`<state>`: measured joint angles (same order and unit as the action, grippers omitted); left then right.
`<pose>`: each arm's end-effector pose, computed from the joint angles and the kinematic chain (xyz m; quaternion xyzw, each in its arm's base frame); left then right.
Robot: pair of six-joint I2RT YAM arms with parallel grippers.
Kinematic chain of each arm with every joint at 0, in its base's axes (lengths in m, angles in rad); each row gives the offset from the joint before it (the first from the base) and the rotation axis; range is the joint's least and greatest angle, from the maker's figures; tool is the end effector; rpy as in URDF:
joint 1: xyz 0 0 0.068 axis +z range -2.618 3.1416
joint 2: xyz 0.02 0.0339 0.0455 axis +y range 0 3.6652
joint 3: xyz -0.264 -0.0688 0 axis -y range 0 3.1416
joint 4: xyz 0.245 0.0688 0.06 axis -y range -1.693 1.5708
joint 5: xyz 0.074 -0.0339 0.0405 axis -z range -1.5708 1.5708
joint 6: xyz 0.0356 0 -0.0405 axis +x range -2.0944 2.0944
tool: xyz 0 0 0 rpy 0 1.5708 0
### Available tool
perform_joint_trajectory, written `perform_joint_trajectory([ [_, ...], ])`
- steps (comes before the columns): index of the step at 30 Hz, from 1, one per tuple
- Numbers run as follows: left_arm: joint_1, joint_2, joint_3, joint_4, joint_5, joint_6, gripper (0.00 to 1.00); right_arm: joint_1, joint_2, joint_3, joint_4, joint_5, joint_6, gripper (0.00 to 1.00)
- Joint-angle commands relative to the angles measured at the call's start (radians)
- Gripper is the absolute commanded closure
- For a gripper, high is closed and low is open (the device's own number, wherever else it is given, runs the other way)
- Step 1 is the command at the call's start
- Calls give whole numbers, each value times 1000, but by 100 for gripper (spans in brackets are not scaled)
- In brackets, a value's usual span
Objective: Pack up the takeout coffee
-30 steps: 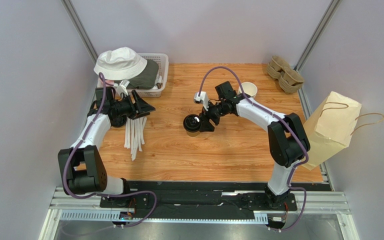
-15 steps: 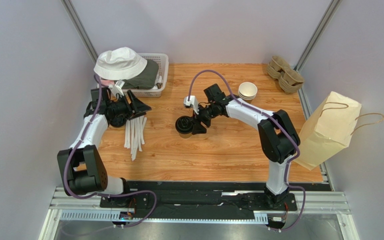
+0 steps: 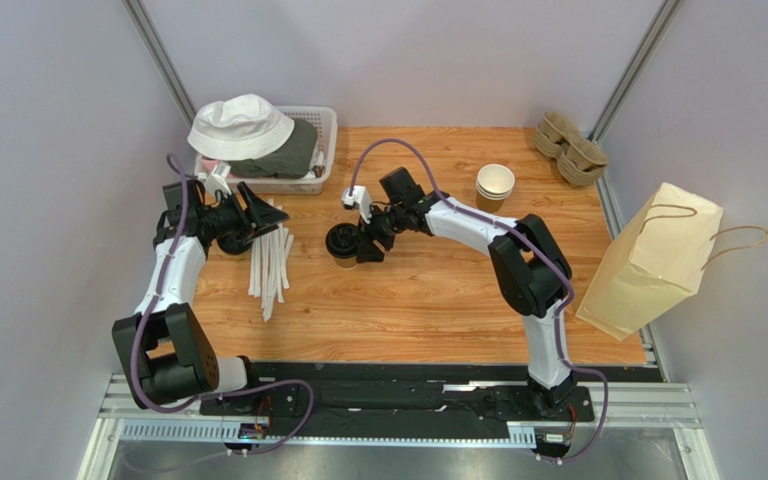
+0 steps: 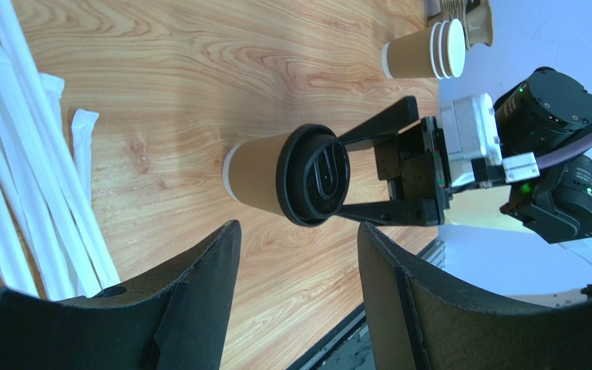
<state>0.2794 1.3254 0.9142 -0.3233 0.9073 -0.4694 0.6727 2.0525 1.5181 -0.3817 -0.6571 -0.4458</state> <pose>0.2727 0.0490 0.2624 -0.1348 0.8296 -0.4333 0.3254 0.3352 0.2949 0.1933 -0.5635 0.7047 0.3380 0.2678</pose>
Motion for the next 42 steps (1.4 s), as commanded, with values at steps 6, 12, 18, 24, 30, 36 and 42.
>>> perform_joint_trajectory([
  [6,50,-87,-24,-56,16,64,34,31,113,146,151,51,130,37],
  [12,69,-118,-37,-88,19,86,34,34,172,235,181,36,137,36],
  [18,76,-153,-14,-141,30,124,31,34,138,220,135,45,110,29],
  [24,76,-184,12,-154,39,124,29,-1,-84,148,40,85,108,25],
  [30,76,-210,84,-161,51,167,23,-114,-320,186,-121,131,171,17],
  [36,26,-241,135,-184,30,285,20,-206,-512,202,-261,292,206,10],
  [42,-135,-314,141,-204,-34,411,18,-360,-725,201,-374,479,262,0],
])
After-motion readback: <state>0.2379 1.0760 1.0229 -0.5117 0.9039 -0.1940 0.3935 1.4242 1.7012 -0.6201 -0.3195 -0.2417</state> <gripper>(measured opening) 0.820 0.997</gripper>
